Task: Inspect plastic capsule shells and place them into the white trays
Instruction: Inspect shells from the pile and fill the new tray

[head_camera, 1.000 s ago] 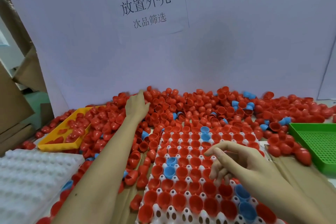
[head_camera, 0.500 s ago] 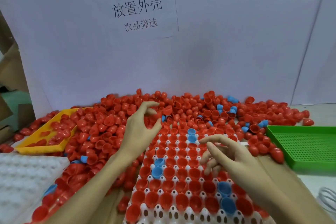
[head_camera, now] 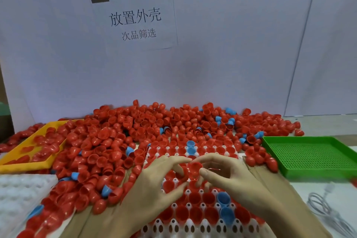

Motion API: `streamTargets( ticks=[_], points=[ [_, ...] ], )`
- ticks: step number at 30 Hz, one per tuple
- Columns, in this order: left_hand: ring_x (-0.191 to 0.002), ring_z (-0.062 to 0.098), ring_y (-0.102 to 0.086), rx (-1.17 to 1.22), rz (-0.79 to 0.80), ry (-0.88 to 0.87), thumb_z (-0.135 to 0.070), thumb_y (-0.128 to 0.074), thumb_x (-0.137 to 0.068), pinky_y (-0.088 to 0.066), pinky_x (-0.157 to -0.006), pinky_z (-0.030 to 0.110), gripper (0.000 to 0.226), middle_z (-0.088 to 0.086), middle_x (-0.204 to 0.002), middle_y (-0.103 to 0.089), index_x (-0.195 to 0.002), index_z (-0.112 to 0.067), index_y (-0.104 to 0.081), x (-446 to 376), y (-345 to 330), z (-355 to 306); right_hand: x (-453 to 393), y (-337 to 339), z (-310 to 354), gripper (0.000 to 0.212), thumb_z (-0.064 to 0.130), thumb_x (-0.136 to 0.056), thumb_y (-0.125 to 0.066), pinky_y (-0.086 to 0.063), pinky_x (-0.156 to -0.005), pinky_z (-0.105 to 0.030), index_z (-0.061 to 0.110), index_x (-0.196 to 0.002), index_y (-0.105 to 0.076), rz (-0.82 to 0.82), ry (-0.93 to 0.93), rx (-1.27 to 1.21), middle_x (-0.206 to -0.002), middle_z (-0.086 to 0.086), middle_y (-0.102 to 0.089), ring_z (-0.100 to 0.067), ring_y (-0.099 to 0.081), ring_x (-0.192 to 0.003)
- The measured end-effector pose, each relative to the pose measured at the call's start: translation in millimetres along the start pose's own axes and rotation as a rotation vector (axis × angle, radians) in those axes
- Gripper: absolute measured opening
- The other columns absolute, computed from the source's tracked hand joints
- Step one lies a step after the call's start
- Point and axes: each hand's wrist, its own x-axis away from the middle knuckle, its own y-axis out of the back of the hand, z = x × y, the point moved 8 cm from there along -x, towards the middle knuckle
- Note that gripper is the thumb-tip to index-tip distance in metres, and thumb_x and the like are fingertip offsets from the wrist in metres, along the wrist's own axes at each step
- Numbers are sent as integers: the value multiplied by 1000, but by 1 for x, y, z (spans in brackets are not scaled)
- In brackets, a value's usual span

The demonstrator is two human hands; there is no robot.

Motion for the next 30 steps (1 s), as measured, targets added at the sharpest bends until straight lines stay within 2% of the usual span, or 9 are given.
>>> streamTargets(
  ticks=[2,5,8,13,17,20,23,25,30],
  points=[
    [-104,7,-70,20,-6,-10,-40,-79,-93,-51,-98,20,55,-22,-104,-67,-142,-47,-54,4,1,-3,0,-2,-2,21,30,-101,-68,-60,-85,-28,30,-120,-76,11,-15,-39,-107,-7,-78,-22,-76,-98],
    [-99,13,-73,185,-69,83,-50,-67,-99,-53,-91,18,35,-15,-104,-71,-133,-45,-61,5,7,-2,-1,-1,-9,23,31,-102,-63,-60,-85,-28,30,-120,-78,3,-58,-86,-101,-9,-78,-23,-76,-95],
    [-89,15,-74,205,-105,171,-37,-71,-99,-53,-82,15,25,-11,-101,-71,-123,-43,-67,2,11,2,-2,-2,-13,24,31,-104,-61,-60,-85,-28,28,-120,-78,16,-71,-104,-98,-11,-77,-22,-75,-92],
    [-91,22,-71,270,49,200,-21,-75,-97,-55,-85,21,29,-6,-102,-69,-118,-41,-74,2,2,1,0,-7,-11,23,37,-100,-66,-59,-86,-25,35,-120,-77,57,-59,-53,-99,-9,-78,-19,-76,-92],
    [-86,17,-68,114,-27,117,-18,-78,-95,-56,-80,23,24,-10,-97,-66,-110,-37,-78,2,4,-4,-1,-7,-8,23,29,-98,-73,-60,-93,-30,30,-121,-76,53,-14,-32,-114,-5,-77,-22,-75,-104],
    [-93,7,-70,7,-104,136,-25,-77,-95,-54,-85,19,20,-20,-99,-70,-112,-36,-74,4,8,-3,-1,-6,-9,29,22,-91,-83,-59,-100,-36,24,-118,-74,44,-3,-67,-119,-6,-75,-26,-75,-107],
    [-98,9,-74,201,-117,291,-34,-81,-92,-55,-87,17,17,-16,-98,-75,-102,-33,-68,5,6,6,-1,-9,-9,35,24,-85,-90,-59,-94,-33,22,-116,-73,60,9,-34,-113,-3,-74,-22,-73,-99],
    [-100,11,-75,266,-90,321,-33,-84,-89,-55,-88,16,19,-13,-98,-76,-99,-32,-69,6,3,8,-1,-15,-9,35,24,-85,-90,-58,-89,-31,22,-115,-72,102,23,-17,-113,-1,-73,-19,-71,-96],
    [-104,15,-75,321,13,337,-17,-85,-86,-56,-93,20,23,-7,-103,-78,-100,-30,-73,3,16,18,-1,-17,-6,30,20,-95,-79,-60,-97,-35,25,-124,-73,146,53,-21,-122,-5,-74,-26,-74,-111]
  ],
)
